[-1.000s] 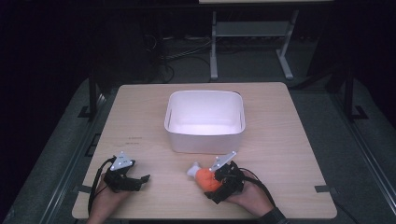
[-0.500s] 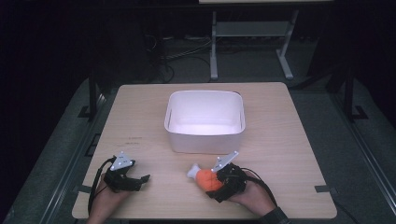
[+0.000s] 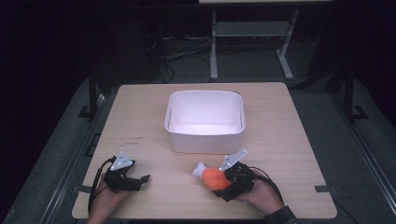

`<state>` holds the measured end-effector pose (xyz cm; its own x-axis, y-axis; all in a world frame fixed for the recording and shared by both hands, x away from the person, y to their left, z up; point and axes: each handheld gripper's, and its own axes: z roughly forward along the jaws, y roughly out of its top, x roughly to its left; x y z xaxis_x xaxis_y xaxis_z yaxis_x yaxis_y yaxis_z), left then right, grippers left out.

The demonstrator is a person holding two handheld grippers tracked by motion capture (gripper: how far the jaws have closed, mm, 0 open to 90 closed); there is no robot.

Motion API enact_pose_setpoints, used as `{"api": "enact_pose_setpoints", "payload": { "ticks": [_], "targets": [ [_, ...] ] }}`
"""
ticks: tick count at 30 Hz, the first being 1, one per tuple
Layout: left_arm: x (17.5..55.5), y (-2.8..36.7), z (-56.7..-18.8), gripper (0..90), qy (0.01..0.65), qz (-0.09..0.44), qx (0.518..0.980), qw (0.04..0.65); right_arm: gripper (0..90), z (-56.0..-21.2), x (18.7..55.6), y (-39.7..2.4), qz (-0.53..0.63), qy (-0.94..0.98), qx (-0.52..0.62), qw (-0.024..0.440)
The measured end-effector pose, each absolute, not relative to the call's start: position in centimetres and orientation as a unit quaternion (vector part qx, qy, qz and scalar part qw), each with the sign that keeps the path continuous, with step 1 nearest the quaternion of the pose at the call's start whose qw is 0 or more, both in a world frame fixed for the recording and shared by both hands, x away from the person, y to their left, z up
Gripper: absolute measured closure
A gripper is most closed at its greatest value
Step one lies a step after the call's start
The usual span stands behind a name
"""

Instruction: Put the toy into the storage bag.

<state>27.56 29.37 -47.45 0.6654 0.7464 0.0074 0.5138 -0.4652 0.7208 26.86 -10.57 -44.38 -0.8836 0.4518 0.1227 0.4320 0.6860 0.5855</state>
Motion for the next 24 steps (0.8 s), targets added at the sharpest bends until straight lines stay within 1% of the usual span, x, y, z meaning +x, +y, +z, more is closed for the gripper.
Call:
{"api": "enact_pose_setpoints", "payload": {
  "ticks": [12,24],
  "targets": [
    [27.6,29.4,-47.5,13.2,0.375,0.163,0.84,0.356,18.7,-43.2,27.0,-11.4,0.329,0.917,0.224,0.015],
    [27.6,29.3,-47.5,13.2,0.376,0.163,0.839,0.358,18.7,-41.0,27.6,-11.1,0.335,0.924,0.182,0.012]
  ]
}}
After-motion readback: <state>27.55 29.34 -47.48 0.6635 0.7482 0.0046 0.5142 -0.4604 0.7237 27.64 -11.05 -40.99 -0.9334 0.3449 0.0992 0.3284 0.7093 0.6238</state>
